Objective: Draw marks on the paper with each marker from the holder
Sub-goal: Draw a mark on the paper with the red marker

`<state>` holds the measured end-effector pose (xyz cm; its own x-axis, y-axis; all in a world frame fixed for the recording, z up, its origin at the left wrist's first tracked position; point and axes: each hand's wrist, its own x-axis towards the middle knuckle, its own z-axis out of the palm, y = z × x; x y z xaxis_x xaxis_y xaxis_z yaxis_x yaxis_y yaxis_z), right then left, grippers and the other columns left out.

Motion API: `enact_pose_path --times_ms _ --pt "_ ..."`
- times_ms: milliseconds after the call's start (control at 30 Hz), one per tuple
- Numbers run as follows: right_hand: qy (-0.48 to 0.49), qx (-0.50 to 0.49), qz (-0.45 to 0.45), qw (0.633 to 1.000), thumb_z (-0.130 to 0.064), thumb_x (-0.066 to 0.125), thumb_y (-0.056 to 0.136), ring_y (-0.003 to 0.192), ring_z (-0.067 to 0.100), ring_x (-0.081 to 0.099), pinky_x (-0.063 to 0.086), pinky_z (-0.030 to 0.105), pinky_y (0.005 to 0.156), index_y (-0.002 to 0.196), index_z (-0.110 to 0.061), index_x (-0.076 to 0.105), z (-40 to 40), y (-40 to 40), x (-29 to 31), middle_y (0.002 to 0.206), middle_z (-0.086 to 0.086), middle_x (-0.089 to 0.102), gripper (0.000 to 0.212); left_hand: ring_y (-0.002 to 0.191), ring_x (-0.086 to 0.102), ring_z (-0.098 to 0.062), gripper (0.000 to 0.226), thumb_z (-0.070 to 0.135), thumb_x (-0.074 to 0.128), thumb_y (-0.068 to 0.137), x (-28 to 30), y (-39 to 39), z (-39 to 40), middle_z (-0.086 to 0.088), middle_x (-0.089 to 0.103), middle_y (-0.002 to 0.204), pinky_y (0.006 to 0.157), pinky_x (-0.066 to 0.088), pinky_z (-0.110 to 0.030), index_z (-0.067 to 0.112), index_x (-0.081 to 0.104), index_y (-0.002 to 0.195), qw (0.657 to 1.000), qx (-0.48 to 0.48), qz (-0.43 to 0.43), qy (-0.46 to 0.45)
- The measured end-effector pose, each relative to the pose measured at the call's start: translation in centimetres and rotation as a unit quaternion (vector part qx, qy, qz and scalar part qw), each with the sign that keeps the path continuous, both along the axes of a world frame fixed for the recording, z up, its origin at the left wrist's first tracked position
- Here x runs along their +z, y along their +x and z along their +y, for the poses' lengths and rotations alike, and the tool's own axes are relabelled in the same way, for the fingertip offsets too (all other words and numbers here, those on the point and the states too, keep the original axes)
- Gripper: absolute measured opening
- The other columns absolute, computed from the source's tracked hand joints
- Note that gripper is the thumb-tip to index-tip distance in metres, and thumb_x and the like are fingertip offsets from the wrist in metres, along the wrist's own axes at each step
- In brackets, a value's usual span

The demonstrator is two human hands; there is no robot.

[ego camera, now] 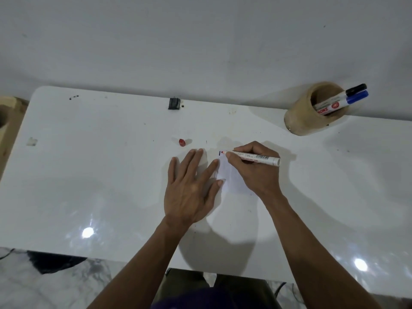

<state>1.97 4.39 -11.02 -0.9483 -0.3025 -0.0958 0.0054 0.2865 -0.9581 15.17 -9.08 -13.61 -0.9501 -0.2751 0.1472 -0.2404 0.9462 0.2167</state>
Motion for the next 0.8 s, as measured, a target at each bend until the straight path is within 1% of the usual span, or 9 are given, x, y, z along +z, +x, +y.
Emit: enact_pose_path --times_ms 200,267,400,700,800 --pt "0.012 -0.003 0.003 1.0 -0.011 0.087 0.077 0.068 0.012 0.073 0.057 0.025 0.062 0.076 -0.009 0.075 -0.08 -0.05 0.11 0.076 -0.004 0.077 0.012 0.147 0.04 -0.028 0.047 0.052 0.054 0.096 -0.12 -0.09 0.02 -0.011 0.05 0.152 0.116 0.03 -0.059 0.029 0.06 0.137 1.0 0.004 0.014 -0.001" --pt "0.018 -0.002 0.006 1.0 -0.012 0.088 0.077 0.068 0.011 0.072 0.057 0.024 0.062 0.076 -0.011 0.075 -0.1 -0.09 0.14 0.077 -0.005 0.077 0.013 0.147 0.04 -0.028 0.047 0.053 0.054 0.096 -0.07 -0.1 0.06 -0.011 0.05 0.152 0.116 0.03 -0.058 0.029 0.061 0.136 1.0 0.005 0.017 -0.001" --pt "0.027 -0.002 0.006 1.0 -0.014 0.088 0.076 0.068 0.011 0.072 0.056 0.022 0.062 0.077 -0.009 0.075 -0.14 -0.17 0.09 0.076 -0.005 0.077 0.014 0.147 0.04 -0.028 0.047 0.053 0.052 0.097 -0.02 -0.13 0.09 -0.011 0.05 0.152 0.115 0.03 -0.059 0.029 0.061 0.136 1.0 0.005 0.019 0.001" --pt "0.04 0.006 0.012 0.999 -0.016 0.088 0.077 0.066 0.011 0.071 0.054 0.019 0.06 0.077 -0.009 0.074 -0.14 -0.29 -0.05 0.074 -0.002 0.075 0.016 0.147 0.039 -0.027 0.048 0.054 0.051 0.097 -0.18 -0.12 0.1 -0.011 0.05 0.152 0.116 0.03 -0.059 0.03 0.06 0.137 1.0 0.007 0.021 0.005" --pt "0.045 0.015 0.007 0.999 -0.014 0.087 0.077 0.065 0.012 0.07 0.055 0.021 0.059 0.076 -0.006 0.074 -0.11 -0.26 0.07 0.073 0.0 0.075 0.016 0.147 0.039 -0.027 0.048 0.054 0.051 0.097 -0.16 -0.13 0.1 -0.01 0.05 0.152 0.116 0.03 -0.059 0.03 0.06 0.137 1.0 0.006 0.02 0.005"
